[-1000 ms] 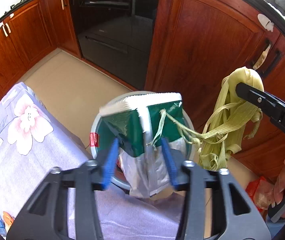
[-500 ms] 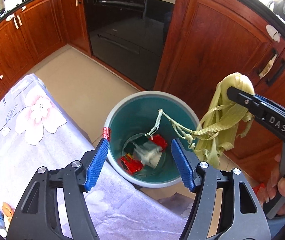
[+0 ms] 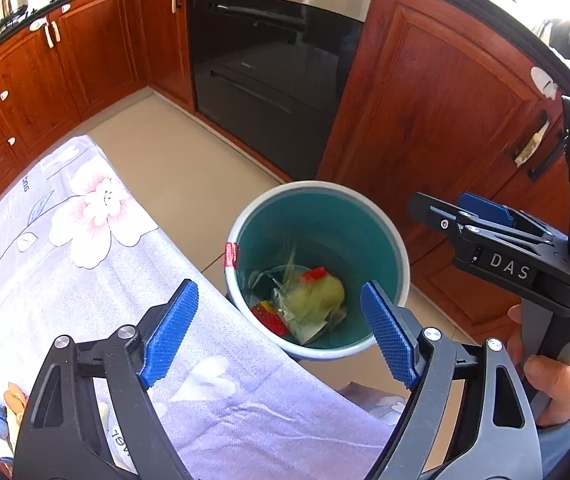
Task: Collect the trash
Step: 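Move both grippers back over the table, then grasp the white tissue with the left gripper while the right gripper grasps the water bottle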
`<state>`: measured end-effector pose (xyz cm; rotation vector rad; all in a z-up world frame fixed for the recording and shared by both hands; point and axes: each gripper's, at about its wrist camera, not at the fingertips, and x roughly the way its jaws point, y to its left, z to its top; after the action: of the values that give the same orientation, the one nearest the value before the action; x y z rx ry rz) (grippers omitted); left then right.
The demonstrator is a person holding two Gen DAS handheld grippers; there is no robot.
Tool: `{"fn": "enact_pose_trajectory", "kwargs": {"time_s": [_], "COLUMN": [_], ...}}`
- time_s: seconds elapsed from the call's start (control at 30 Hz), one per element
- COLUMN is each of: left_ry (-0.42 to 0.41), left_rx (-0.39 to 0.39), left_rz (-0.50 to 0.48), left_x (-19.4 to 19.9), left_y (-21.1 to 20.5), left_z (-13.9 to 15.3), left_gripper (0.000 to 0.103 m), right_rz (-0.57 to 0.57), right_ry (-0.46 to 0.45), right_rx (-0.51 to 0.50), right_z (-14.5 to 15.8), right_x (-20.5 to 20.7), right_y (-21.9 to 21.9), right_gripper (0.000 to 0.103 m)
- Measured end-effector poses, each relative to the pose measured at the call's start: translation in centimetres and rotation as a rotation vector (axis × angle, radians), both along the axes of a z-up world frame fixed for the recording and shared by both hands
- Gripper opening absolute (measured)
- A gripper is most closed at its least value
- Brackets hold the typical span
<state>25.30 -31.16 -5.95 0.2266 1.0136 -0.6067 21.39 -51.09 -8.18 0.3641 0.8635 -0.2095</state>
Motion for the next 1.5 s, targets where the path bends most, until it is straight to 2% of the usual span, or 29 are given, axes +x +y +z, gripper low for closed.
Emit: {"fn": "enact_pose_trajectory", "kwargs": {"time_s": [0.13, 0.47, 0.8, 1.07, 1.5], "left_ry": [-0.002, -0.024, -0.052, -0.102, -0.134], "left_rx": [-0.006, -0.022, -0.017, 0.012, 0.082], "left_rz": [0.003, 0.019, 0.068, 0.176, 0.412], "left_x": [-0.2, -1.7, -3.3, -4.2, -4.3], "left_y": [0.6, 2.6, 6.6, 12.9, 27.9], "left_z": [0.2, 1.3, 2.7, 3.8, 3.7], "left_gripper": [0.088, 0.093, 0.095, 0.097, 0.097], "right_rz": [0.011, 0.052, 0.105, 0.189, 0.353], "right_ry": [0.017, 0.046, 0.04, 0.035, 0.052], "right_rx": [0.012, 0.021, 0.028, 0.028, 0.007], "right_z": [0.0, 0.3, 1.7, 2.8, 4.2], "right_x": [-0.1, -0.5, -1.3, -1.7, -0.1], "right_y": [0.6, 2.5, 6.1, 11.2, 21.7], "right_gripper": [0.087, 0.087, 0.089, 0.089, 0.089]}}
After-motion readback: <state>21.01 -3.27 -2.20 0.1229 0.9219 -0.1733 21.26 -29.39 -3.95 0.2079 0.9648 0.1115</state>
